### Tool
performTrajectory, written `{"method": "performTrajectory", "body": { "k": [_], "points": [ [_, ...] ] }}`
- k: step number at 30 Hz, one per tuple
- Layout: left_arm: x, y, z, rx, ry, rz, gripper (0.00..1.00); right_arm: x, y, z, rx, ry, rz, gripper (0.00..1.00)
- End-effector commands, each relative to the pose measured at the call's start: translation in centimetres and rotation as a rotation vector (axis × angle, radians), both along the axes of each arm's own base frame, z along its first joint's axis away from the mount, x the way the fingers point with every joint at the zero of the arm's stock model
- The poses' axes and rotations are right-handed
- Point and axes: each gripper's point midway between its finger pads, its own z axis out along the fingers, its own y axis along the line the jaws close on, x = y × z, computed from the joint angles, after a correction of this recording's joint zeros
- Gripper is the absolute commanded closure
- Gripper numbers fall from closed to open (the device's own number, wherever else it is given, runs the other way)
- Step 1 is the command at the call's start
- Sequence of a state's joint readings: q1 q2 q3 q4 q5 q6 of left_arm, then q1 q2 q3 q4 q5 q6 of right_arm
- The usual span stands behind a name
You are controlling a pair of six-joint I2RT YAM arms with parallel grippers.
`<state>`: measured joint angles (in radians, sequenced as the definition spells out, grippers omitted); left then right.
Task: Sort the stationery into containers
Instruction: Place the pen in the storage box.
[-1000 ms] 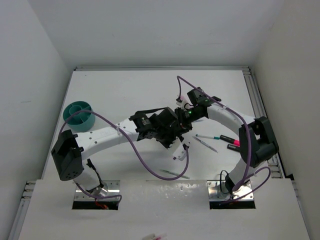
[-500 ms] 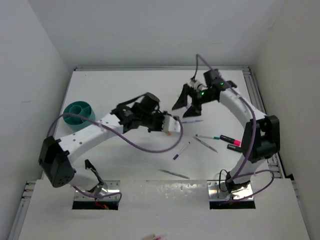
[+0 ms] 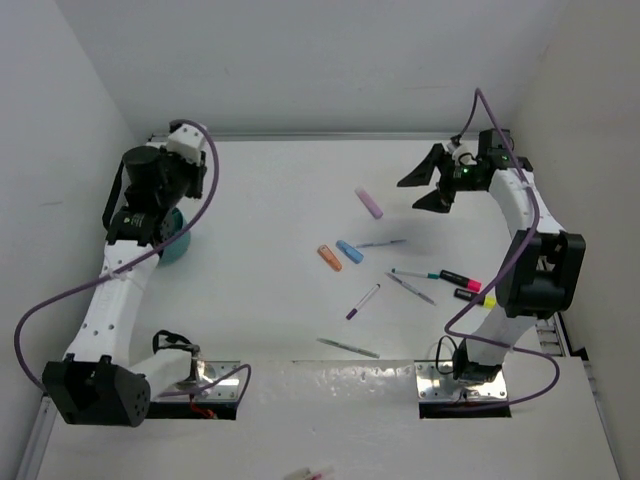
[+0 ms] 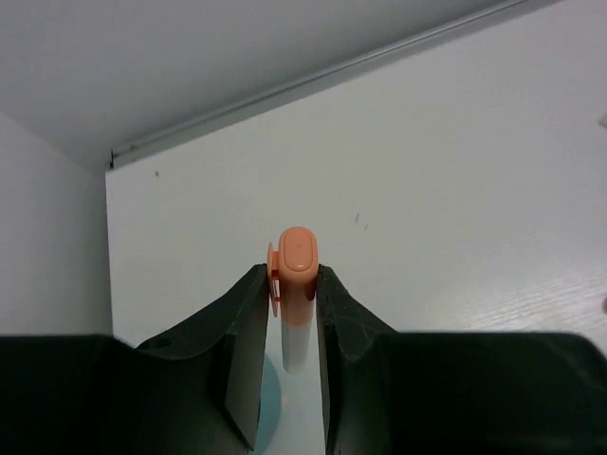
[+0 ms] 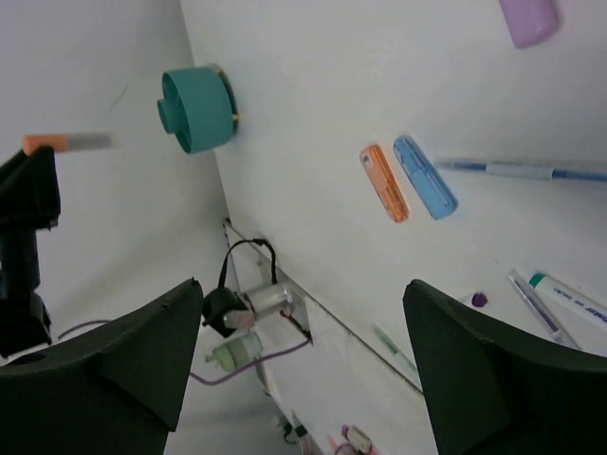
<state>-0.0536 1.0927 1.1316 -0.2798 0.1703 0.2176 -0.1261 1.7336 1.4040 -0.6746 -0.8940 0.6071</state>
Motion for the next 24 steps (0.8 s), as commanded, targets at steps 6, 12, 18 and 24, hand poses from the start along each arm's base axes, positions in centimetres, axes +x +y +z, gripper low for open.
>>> {"method": "performTrajectory", "body": {
  "k": [6,12,18,24],
  "points": [
    [2.4,5.6,-3.1,-0.190,0.007,0.115,1.00,-1.8,0.4,-0.8,0.000,-0.039,0.085,0.17],
    [2.9,9.3,-4.9,-0.153,0.035,0.197,1.00,-2.4,0.0,-1.7,-0.003,-0.030,0.104,0.20],
    [2.7,11.4,-6.0,-0.113,0.064,0.223,1.00,-2.6,-0.1,-2.2,-0.007,-0.026,0.115,0.22],
    [1.8,12.9,-8.8,-0.063,0.136,0.243,1.00,-2.2,-0.5,-2.6,-0.040,-0.032,0.111,0.24]
  ]
}}
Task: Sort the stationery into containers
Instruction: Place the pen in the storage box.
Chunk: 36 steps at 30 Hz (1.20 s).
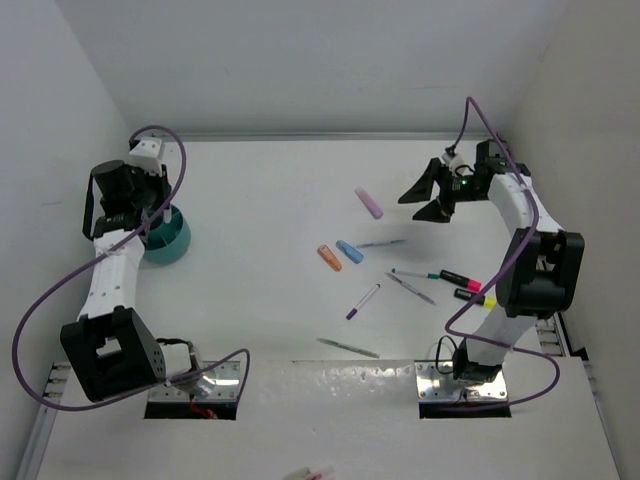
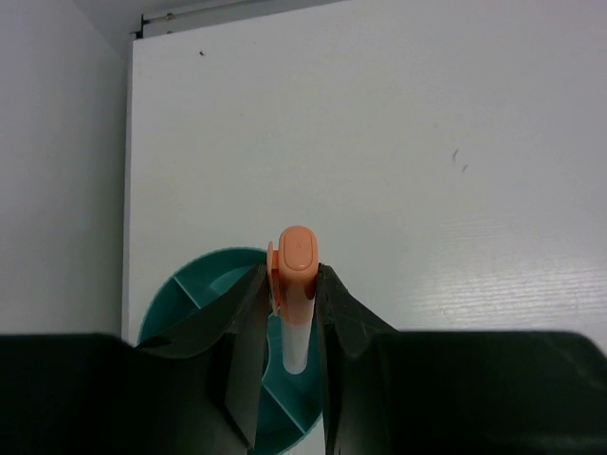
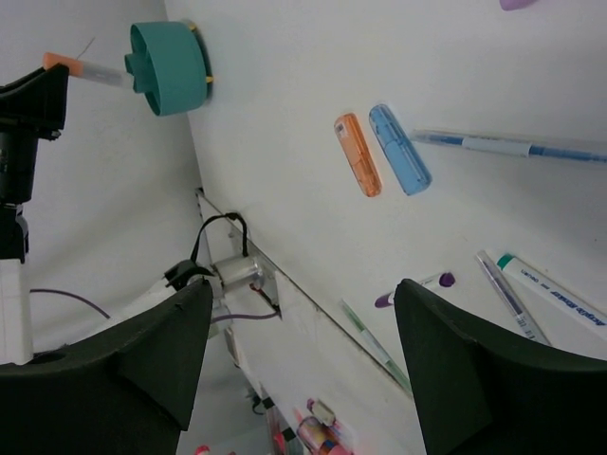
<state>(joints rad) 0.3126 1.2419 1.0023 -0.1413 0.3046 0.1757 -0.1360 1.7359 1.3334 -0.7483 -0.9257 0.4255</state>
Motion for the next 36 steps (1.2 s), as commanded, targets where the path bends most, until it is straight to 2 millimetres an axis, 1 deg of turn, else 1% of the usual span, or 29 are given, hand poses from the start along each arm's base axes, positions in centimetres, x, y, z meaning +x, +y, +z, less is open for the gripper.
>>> {"method": "performTrajectory", "body": {
  "k": [1,5,7,8,10,11,13,15,16,17,18,19,20,21,22,23,24,26,27,28,29,30,31,32,33,35,36],
  "points": [
    [-0.3,0.9,-0.6,0.044,0.006,-0.014,1.00,0.6,-0.5,-0.1,-0.031,-0.041,0.010,0.24],
    [-0.4,1.6,-1.5,0.042,0.025,-0.001,1.00,1.6,-0.8,-1.0,-0.109,-0.059,-0.001,0.29],
    [-0.5,1.9,-2.2,0.037,0.039,0.001,0.97,2.1,-0.4,-1.1,-0.151,-0.089,0.015,0.31],
    [-0.6,2.0,-2.3,0.031,0.039,-0.002,0.96,2.5,-0.7,-1.6,-0.193,-0.094,0.006,0.32],
    [-0.6,1.8,-3.0,0.011,0.053,-0.019,0.94,3.1,-0.3,-2.0,-0.244,-0.129,0.019,0.33],
    [-0.7,1.9,-3.3,0.005,0.059,-0.019,0.93,3.4,-0.5,-2.4,-0.280,-0.136,0.014,0.34],
    [-0.6,1.9,-3.8,-0.014,0.069,-0.025,0.92,3.8,0.2,-2.6,-0.308,-0.165,0.033,0.34],
    [-0.6,1.7,-3.9,-0.034,0.067,-0.041,0.90,4.3,0.2,-3.3,-0.344,-0.174,0.041,0.34],
    [-0.6,1.8,-4.1,-0.040,0.070,-0.040,0.85,4.3,1.2,-3.4,-0.355,-0.187,0.066,0.34],
    [-0.6,1.6,-4.1,-0.054,0.067,-0.054,0.79,4.6,1.0,-4.0,-0.380,-0.185,0.062,0.34],
    [-0.6,1.6,-4.0,-0.060,0.065,-0.062,0.72,5.0,1.2,-4.3,-0.395,-0.203,0.065,0.35],
    [-0.5,1.3,-3.8,-0.072,0.055,-0.078,0.59,5.3,1.2,-4.4,-0.409,-0.215,0.063,0.36],
    [-0.6,1.4,-3.7,-0.077,0.052,-0.077,0.54,5.6,1.3,-4.6,-0.424,-0.224,0.065,0.38],
    [-0.5,1.3,-3.4,-0.080,0.042,-0.085,0.49,6.1,1.2,-5.2,-0.456,-0.235,0.067,0.42],
    [-0.4,1.1,-2.7,-0.089,0.025,-0.100,0.42,6.6,1.2,-5.2,-0.474,-0.248,0.065,0.44],
    [-0.2,1.1,-2.1,-0.089,0.008,-0.106,0.40,7.0,1.3,-5.9,-0.493,-0.252,0.079,0.47],
    [-0.1,0.7,-1.4,-0.096,-0.009,-0.123,0.37,7.8,1.1,-5.9,-0.524,-0.270,0.072,0.50],
    [0.3,0.3,0.2,-0.088,-0.040,-0.146,0.33,8.7,1.0,-6.4,-0.563,-0.284,0.083,0.52],
    [0.5,0.2,0.8,-0.087,-0.048,-0.155,0.32,9.5,1.2,-6.9,-0.590,-0.300,0.104,0.53],
    [0.5,-0.2,1.1,-0.089,-0.050,-0.172,0.32,10.0,0.8,-7.3,-0.629,-0.303,0.105,0.54],
    [0.8,-0.6,2.2,-0.078,-0.068,-0.194,0.32,10.4,0.9,-7.5,-0.652,-0.311,0.114,0.54],
    [0.7,-0.9,2.4,-0.067,-0.067,-0.214,0.32,11.1,1.2,-8.1,-0.676,-0.326,0.143,0.55],
    [0.7,-1.7,3.3,-0.060,-0.079,-0.247,0.32,11.6,1.0,-8.4,-0.716,-0.334,0.157,0.55],
    [0.7,-2.0,3.5,-0.050,-0.084,-0.264,0.32,11.8,1.0,-8.9,-0.733,-0.335,0.169,0.55],
    [0.6,-2.4,3.7,-0.038,-0.084,-0.285,0.32,12.7,1.1,-9.3,-0.747,-0.342,0.175,0.55],
    [0.4,-3.4,4.1,-0.035,-0.086,-0.314,0.32,13.2,1.0,-10.1,-0.781,-0.336,0.197,0.54],
    [0.1,-4.0,4.2,-0.020,-0.087,-0.340,0.32,13.7,1.1,-10.6,-0.789,-0.329,0.211,0.53]
  ]
}}
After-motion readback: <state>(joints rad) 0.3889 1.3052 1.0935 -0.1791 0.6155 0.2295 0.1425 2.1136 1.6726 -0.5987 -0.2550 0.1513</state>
